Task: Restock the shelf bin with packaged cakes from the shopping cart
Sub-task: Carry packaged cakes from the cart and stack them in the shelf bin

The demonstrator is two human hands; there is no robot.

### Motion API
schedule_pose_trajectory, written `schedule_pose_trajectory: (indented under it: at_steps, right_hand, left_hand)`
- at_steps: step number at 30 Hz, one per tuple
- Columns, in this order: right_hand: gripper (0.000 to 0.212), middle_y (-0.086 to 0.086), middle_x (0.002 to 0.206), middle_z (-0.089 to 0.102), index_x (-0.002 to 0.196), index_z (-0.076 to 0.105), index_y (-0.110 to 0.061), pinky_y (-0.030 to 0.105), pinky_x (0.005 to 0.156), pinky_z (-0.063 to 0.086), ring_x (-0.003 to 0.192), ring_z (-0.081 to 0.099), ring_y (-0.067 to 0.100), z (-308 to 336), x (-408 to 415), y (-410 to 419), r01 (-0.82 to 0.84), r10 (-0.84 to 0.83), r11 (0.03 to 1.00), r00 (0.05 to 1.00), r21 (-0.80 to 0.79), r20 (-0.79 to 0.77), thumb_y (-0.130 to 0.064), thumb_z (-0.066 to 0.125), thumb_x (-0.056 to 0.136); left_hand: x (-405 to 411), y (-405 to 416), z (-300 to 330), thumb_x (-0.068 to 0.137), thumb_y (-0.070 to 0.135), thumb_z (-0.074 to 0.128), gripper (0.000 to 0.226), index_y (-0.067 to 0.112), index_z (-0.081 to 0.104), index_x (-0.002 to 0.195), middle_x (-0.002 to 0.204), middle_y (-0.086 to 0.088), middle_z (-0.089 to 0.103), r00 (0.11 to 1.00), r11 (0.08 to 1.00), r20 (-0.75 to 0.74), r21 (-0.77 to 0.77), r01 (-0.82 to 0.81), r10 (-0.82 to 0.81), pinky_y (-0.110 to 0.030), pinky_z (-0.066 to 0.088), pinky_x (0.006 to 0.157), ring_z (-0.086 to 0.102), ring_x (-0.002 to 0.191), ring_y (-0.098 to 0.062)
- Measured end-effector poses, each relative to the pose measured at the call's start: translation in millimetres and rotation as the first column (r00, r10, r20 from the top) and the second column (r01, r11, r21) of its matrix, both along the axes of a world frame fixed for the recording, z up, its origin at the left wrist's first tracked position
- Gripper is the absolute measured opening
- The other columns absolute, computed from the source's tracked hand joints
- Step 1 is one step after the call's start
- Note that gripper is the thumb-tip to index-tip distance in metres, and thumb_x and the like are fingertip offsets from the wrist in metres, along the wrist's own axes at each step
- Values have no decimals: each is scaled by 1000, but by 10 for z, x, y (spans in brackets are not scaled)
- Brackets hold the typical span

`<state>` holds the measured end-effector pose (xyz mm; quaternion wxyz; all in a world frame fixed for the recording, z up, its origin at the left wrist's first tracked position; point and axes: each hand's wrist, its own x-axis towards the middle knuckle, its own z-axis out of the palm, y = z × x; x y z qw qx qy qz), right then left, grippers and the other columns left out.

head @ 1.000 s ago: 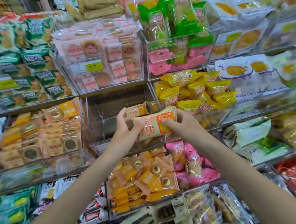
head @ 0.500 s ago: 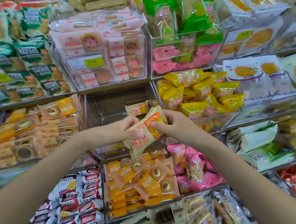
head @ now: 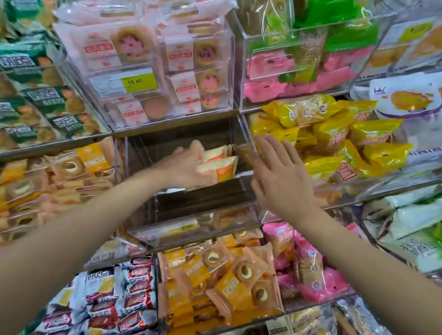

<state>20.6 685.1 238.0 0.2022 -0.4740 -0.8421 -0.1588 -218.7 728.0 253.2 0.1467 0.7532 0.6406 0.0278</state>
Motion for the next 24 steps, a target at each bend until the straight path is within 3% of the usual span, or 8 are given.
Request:
schedule_pose_trajectory:
  at_steps: [3, 6, 9, 15, 20, 22, 24]
  right_hand:
    - [43, 17, 138, 51, 109, 67, -7, 48, 108, 31, 130, 45, 33, -75, 11, 61, -55, 56, 996, 998, 67, -10, -26, 39, 83]
    - [40, 17, 138, 50, 107, 67, -4, 49, 107, 33, 129, 46, 34, -125, 10, 97, -79, 87, 987, 995, 140, -49, -24, 44, 80]
    - [39, 18, 138, 50, 104, 66, -4, 48, 107, 33, 129, 47, 35, -145, -4, 121, -81, 100, 978, 991, 193, -88, -23, 45, 77]
    - [38, 17, 138, 51, 105, 66, -5, 47, 108, 30, 129, 46, 33, -184, -11, 154, -78, 103, 970, 990, 232, -96, -22, 46, 77]
    - [38, 16, 137, 52, 106, 66, -6, 47, 109, 31, 129, 46, 32, -201, -20, 154, -70, 97, 966, 991, 247, -97, -21, 46, 78]
    - [37, 15, 137, 52, 105, 66, -6, 47, 109, 31, 129, 46, 31, -198, -24, 152, -70, 98, 965, 990, 253, -102, -21, 46, 78]
    - [35, 15, 136, 53, 103, 66, -6, 46, 109, 30, 129, 47, 31, -193, -25, 150, -68, 97, 964, 990, 255, -104, -21, 46, 78]
  left_hand:
    - [232, 338, -346, 73, 59, 62, 55, 30, 28, 106, 106, -3, 48, 1000, 1000, 15, 7, -21, 21, -32, 39, 61, 47, 92, -18]
    - [218, 649, -654, 77, 50, 63, 71, 22, 21, 127, 125, -10, 47, 1000, 999, 20, -33, 13, -12, -39, 45, 86, 46, 117, -29]
    - [93, 841, -867, 80, 44, 62, 71, 30, 18, 133, 138, -10, 37, 1000, 997, 11, -71, 0, 1, -39, 37, 95, 34, 127, -29]
    - [121, 946, -1049, 78, 38, 62, 65, 25, 28, 132, 134, -5, 28, 999, 999, -20, -13, 37, -37, -41, 31, 99, 24, 127, -28]
    - [147, 891, -976, 80, 40, 63, 70, 30, 28, 140, 136, -4, 27, 971, 984, -229, 147, 105, -69, -45, 27, 102, 25, 125, -28]
    - [162, 896, -931, 81, 36, 65, 70, 29, 30, 141, 135, -4, 31, 977, 989, -196, 107, 105, -82, -43, 29, 101, 26, 125, -27]
    - [138, 907, -904, 81, 32, 67, 67, 27, 35, 139, 136, -3, 32, 995, 996, -61, 5, 84, -84, -41, 30, 102, 26, 127, -26]
